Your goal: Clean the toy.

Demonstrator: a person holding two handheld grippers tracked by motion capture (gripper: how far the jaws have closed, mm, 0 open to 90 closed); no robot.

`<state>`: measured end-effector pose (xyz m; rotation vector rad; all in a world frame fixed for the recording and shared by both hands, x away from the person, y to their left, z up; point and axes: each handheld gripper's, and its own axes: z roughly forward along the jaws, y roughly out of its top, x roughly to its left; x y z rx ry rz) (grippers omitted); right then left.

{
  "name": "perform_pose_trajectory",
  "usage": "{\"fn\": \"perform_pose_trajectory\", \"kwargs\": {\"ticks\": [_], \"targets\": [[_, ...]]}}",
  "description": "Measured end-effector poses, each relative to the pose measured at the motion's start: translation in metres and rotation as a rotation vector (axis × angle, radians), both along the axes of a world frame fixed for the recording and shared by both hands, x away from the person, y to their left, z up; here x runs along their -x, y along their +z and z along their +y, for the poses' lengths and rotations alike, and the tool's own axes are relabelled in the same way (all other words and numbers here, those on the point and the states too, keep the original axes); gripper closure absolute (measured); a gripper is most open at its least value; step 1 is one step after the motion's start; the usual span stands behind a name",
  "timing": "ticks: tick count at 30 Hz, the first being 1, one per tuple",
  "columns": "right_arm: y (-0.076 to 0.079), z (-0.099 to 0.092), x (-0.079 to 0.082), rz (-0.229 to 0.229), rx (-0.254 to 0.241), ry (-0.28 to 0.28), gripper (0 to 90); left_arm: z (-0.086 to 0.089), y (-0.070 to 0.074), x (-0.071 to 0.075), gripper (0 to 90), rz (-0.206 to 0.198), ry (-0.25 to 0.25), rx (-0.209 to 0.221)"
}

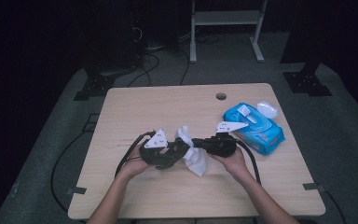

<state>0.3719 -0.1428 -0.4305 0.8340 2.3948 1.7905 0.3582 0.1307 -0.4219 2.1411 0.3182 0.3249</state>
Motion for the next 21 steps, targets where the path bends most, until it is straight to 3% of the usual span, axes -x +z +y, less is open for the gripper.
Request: {"fn": "perform_pose_trajectory", "kwargs": {"ticks": [2, 7, 13, 15, 17, 21], "targets": [[0.0, -0.001, -0.001, 0.01, -0.007, -0.002, 86.8, 0.0, 0.0, -0.001, 57.1, 0.003, -0.002, 0.004], [0.011, 0.004, 0.003, -0.022, -0.02, 0.012, 86.9, 0.0, 0.0, -0.001, 57.1, 0.001, 0.002, 0.024], [-0.001, 0.0, 0.001, 0.005, 0.021, -0.004, 86.9, 0.005, -0.001, -0.003, 57.1, 0.016, 0.012, 0.055], [0.0, 0.0, 0.001, 0.01, 0.013, -0.004, 86.9, 0.004, -0.001, -0.004, 57.1, 0.015, 0.014, 0.05], [0.006, 0.002, 0.004, -0.014, 0.004, 0.002, 86.9, 0.001, 0.001, -0.004, 57.0, 0.002, 0.006, 0.024], [0.02, 0.006, 0.005, -0.036, -0.016, 0.02, 87.0, -0.005, 0.001, -0.005, 57.1, -0.004, 0.014, 0.012]]}}
